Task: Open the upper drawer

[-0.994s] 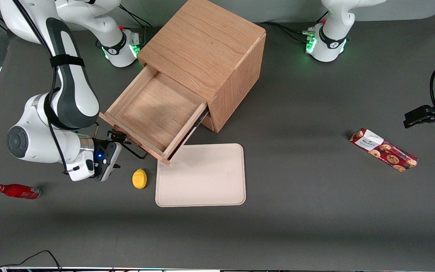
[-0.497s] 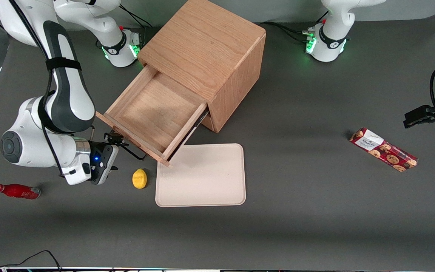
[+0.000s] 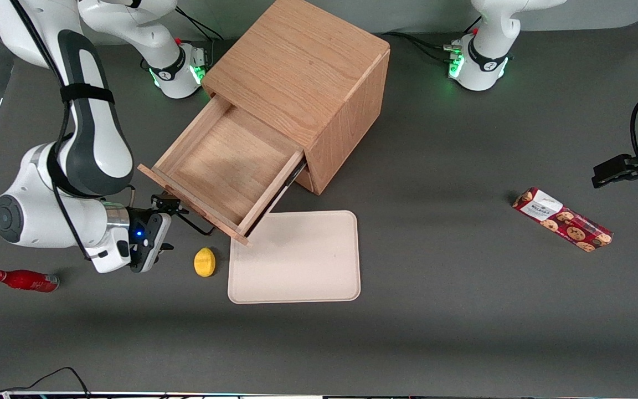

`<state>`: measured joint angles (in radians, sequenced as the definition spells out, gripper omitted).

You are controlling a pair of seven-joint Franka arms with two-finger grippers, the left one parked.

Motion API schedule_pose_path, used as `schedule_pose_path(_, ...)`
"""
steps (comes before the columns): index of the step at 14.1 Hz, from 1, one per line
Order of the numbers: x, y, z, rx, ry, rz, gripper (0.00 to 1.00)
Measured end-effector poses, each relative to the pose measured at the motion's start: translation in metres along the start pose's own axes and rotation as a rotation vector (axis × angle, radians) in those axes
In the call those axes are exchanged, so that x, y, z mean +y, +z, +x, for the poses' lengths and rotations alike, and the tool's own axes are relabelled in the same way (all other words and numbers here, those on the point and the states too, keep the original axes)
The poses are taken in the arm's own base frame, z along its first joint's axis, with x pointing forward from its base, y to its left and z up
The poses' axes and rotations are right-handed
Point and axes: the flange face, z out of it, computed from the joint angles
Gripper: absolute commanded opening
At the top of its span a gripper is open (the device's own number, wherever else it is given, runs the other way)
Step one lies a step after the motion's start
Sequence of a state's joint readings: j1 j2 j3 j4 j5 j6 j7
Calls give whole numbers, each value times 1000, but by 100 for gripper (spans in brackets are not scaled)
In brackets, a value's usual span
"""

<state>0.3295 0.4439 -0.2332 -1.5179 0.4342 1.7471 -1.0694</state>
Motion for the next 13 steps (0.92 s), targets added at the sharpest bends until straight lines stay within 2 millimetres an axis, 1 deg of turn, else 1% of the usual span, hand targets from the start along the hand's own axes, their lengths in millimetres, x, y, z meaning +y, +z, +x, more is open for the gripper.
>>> schedule_pose_path(3,-13,-20,5,-18,6,42,100)
schedule_pose_path(5,-26,-37,6,-41,63,78,100)
schedule_pose_path(6,-35,-48,5,-59,117,95,100)
schedule_pose_path(8,-62,-80,-3,-107,274,107,100)
schedule_pose_path(10,-95,-118,-11,-133,458,62,100)
schedule_pose_path(11,-111,-133,-15,-139,532,32,100)
schedule_pose_path(12,-125,-143,-19,-142,598,5,100)
schedule_pose_path(13,-136,-147,-25,-148,663,-15,100)
